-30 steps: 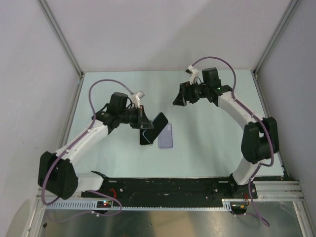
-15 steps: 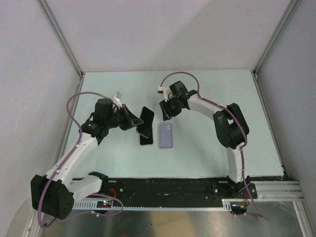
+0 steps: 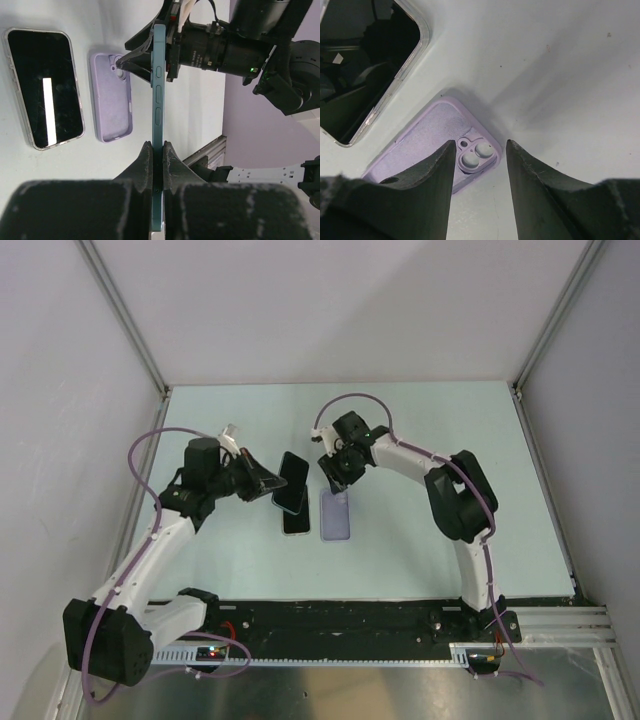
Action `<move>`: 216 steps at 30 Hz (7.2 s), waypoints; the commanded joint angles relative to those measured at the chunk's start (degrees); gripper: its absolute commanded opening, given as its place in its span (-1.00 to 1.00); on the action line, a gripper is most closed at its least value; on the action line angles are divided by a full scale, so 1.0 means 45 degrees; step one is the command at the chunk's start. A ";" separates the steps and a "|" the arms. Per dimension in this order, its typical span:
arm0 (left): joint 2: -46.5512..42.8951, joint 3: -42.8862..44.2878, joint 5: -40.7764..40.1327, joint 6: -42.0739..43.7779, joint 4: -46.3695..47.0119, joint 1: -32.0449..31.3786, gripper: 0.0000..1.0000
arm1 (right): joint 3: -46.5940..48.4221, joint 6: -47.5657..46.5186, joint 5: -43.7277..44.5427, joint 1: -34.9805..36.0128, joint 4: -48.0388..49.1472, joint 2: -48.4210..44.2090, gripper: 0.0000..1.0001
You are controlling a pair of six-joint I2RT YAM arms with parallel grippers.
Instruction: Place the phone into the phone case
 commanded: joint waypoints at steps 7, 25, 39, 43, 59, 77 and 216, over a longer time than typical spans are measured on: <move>-0.0383 0.0328 0.0808 -0.0425 0.1090 0.0159 -1.00 | 0.0812 -0.0568 0.0730 0.0378 -0.0855 0.0687 -0.02; 0.2199 0.0716 0.1827 0.0571 0.1437 -0.1084 -1.00 | -0.4780 0.2601 0.4040 0.0017 0.0256 -0.3007 -0.84; 0.5539 0.1204 0.4079 0.1034 0.2520 -0.2603 -1.00 | -0.6383 0.4557 0.3999 -0.0202 0.1122 -0.5061 0.43; 0.5902 0.0618 0.4036 -0.0304 0.4284 -0.2747 -1.00 | -0.6393 0.5163 0.3864 -0.0763 0.1117 -0.5774 0.44; 0.7515 -0.0159 0.4018 -0.1846 0.6756 -0.3345 -1.00 | -0.6456 0.6044 0.2776 -0.1757 0.1867 -0.5935 0.35; 0.9236 -0.0874 0.4501 -0.2763 0.8422 -0.3746 -1.00 | -0.6462 0.6145 0.2339 -0.1534 0.2462 -0.5331 0.32; 1.0100 0.5308 -0.5634 0.2717 -0.0270 -0.6316 -0.81 | -1.1897 1.2582 0.3882 0.0257 0.6664 -0.7512 -0.94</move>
